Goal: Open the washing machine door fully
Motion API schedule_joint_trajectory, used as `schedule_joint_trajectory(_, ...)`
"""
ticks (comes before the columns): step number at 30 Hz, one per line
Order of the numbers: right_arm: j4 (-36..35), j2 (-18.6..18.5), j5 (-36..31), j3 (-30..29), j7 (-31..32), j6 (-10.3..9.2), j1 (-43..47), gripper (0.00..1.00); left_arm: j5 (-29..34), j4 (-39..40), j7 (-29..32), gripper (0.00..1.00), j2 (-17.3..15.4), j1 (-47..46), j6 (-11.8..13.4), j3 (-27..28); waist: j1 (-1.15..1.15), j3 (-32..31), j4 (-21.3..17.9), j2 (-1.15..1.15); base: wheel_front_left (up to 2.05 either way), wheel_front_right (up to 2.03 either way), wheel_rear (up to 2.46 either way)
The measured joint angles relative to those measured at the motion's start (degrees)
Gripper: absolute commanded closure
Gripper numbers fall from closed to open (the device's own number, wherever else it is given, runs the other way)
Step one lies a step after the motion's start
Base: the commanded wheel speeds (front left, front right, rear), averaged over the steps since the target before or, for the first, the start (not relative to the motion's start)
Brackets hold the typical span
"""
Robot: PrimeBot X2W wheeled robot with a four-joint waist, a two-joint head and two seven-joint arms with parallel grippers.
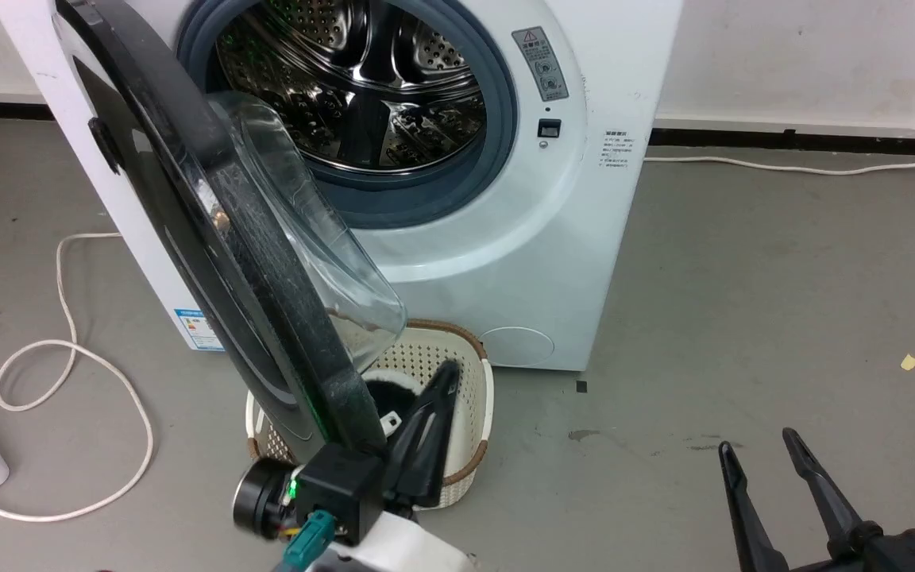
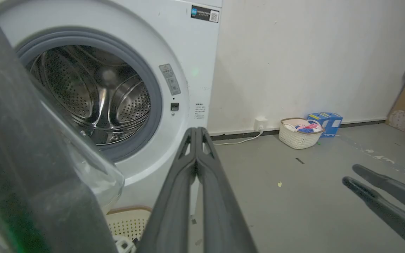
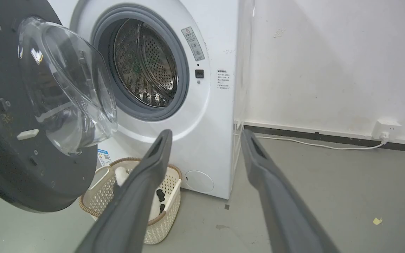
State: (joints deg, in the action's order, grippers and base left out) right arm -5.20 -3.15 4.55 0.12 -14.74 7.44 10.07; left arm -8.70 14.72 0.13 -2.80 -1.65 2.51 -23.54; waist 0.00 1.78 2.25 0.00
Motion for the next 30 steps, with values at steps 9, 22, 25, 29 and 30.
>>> schedule_joint_trajectory(9,0.25,0.0,0.18,0.16,0.0,0.0,-0.08,0.0,-2.09,-11.5,1.52,1.0,-0.26,0.52,3.46,1.35,0.0,0.78,0.66,0.0,0.0,0.0,0.0)
schedule_joint_trajectory(22,0.43,0.03,0.74,0.7,-0.01,0.0,0.06,0.0,-4.03,-15.11,-0.59,1.0,-1.74,1.51,4.57,4.16,0.0,0.23,9.25,0.0,0.0,0.0,0.0)
schedule_joint_trajectory(25,0.29,0.04,1.09,1.11,-0.01,0.0,0.22,0.0,-5.36,-14.21,-0.11,1.0,-3.83,2.04,5.87,7.53,0.0,0.22,13.73,0.0,0.0,0.0,0.0)
schedule_joint_trajectory(29,0.3,0.05,0.99,1.88,-0.01,0.0,0.2,0.0,-6.69,-12.52,0.46,1.0,-5.22,2.26,6.99,10.45,0.0,0.89,17.0,0.0,0.0,0.0,0.0)
schedule_joint_trajectory(30,0.3,0.07,0.89,2.1,-0.01,0.0,0.17,0.0,-7.03,-12.23,0.67,1.0,-5.57,2.37,7.17,11.45,0.0,1.23,17.64,0.0,0.0,0.0,0.0)
